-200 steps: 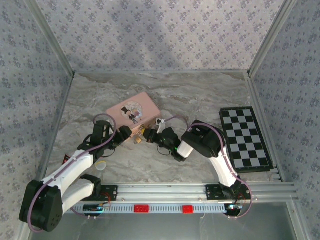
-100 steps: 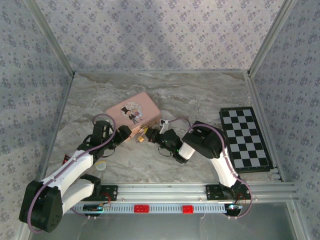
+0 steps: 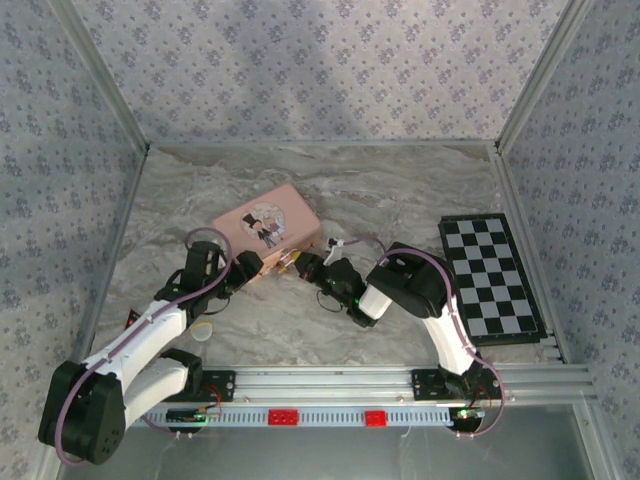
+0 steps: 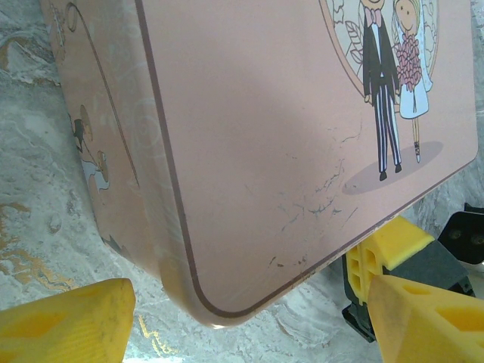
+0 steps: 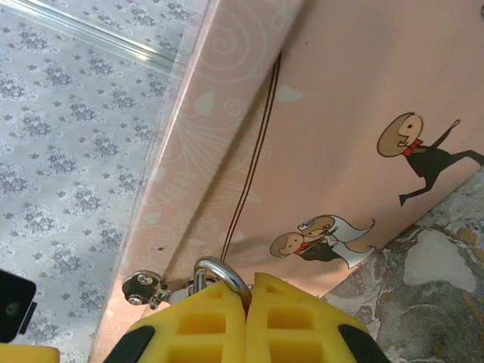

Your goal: Unlock a padlock with a key

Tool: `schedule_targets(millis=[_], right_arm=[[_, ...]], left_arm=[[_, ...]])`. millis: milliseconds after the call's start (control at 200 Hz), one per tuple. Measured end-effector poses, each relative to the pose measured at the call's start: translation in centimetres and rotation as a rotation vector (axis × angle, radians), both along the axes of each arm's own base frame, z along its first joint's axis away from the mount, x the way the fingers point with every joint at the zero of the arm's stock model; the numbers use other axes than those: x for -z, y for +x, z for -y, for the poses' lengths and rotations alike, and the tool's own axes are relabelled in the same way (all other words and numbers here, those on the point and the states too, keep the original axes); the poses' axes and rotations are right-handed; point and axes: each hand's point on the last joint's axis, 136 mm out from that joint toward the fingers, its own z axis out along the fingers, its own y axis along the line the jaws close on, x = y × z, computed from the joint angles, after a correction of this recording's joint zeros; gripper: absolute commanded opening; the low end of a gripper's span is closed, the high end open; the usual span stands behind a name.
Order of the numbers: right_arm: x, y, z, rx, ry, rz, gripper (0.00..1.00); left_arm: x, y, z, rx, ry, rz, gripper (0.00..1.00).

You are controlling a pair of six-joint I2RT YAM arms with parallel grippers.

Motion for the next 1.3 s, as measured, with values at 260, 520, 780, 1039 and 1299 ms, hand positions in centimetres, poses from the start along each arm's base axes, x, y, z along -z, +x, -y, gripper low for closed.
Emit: schedule_targets(millis=[260,520,780,1039,1299], right_arm=[[0.0,0.3,0.8,0.052,0.052,-0.053,0.0],[0.2,0.4,1.3,0.093,0.119,-0.12,0.0],[0.9,0.5,2.1,0.127,0.136,-0.165,0.0],[0.4,0.5,3.7,0.157,0.13,-0.162,0.0],[1.8,-0.7,6.6,0.178,0.062,-0.174,0.0]], left_arm=[[0.0,0.0,0.0,0.0,0.0,0.0,0.81],[0.0,0.0,0.0,-0.002,-0.002,-0.001,0.81],[0.0,0.0,0.0,-0.002,-0.002,0.0,0.81],[-0.1,0.0,0.0,-0.002,-0.002,0.002,0.81],[-0.7,-0.3,-0.1,0.023,0.017,0.033,0.84]])
